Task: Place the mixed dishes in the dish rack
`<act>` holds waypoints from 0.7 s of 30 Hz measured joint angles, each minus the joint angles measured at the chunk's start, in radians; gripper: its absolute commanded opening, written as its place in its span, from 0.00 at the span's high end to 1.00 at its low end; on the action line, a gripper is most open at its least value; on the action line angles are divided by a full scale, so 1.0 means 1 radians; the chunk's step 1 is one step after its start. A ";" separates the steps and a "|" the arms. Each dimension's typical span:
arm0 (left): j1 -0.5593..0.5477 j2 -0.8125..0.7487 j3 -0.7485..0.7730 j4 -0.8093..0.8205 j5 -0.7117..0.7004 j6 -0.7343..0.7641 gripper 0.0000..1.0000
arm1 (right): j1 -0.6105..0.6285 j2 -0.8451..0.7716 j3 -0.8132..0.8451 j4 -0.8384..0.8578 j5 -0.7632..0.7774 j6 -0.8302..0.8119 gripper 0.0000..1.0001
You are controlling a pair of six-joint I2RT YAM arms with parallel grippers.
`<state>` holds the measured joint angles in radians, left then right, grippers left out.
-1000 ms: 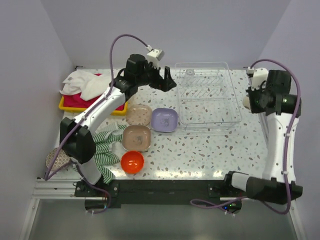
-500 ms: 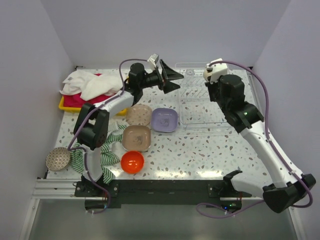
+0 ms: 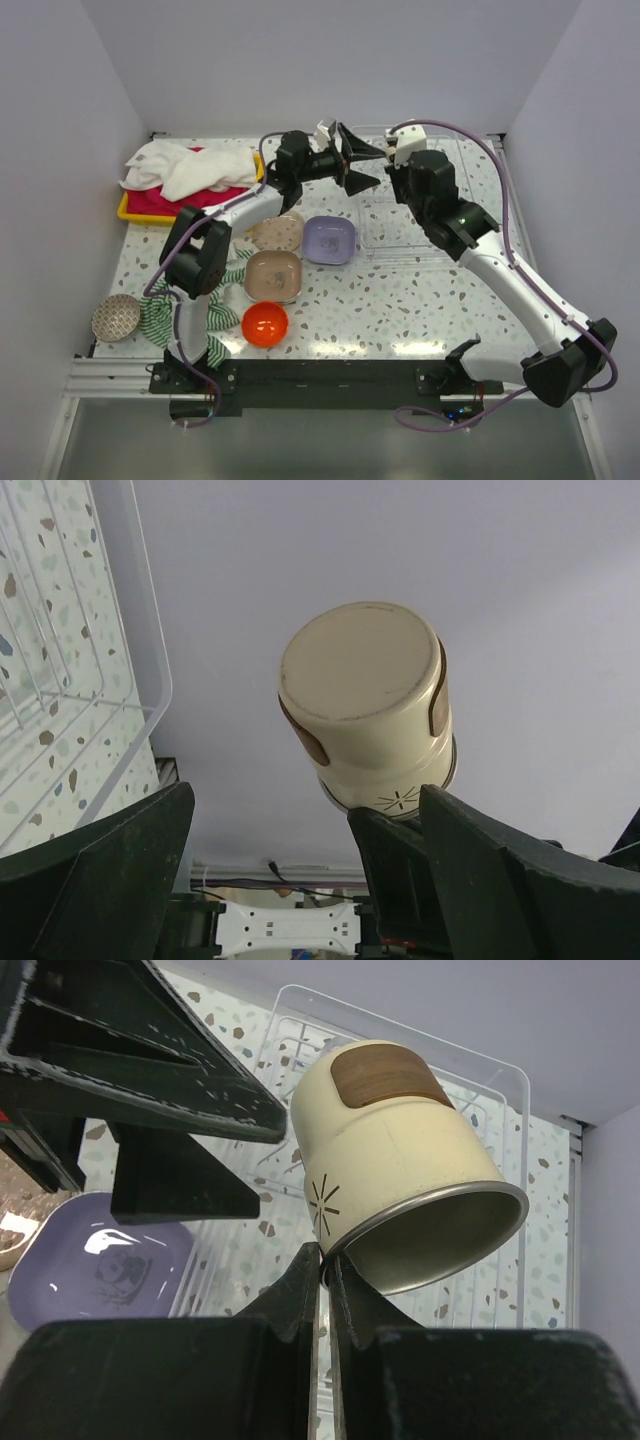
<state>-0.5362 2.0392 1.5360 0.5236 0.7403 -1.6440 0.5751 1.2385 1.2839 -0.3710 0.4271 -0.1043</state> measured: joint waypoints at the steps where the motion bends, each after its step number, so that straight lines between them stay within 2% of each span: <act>1: -0.006 0.003 0.002 -0.003 -0.001 -0.006 0.00 | 0.005 0.005 0.000 -0.002 0.000 0.005 1.00; 14: -0.014 0.013 0.032 -0.034 -0.016 -0.048 0.01 | 0.056 0.028 0.000 -0.003 -0.007 0.039 1.00; 21: -0.014 0.018 0.034 -0.037 -0.018 -0.058 0.12 | 0.099 0.051 0.000 -0.003 -0.007 0.042 1.00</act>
<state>-0.5503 2.0567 1.5696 0.4862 0.7223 -1.7023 0.6743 1.2896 1.2839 -0.3744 0.4202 -0.0624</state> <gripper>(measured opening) 0.928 0.047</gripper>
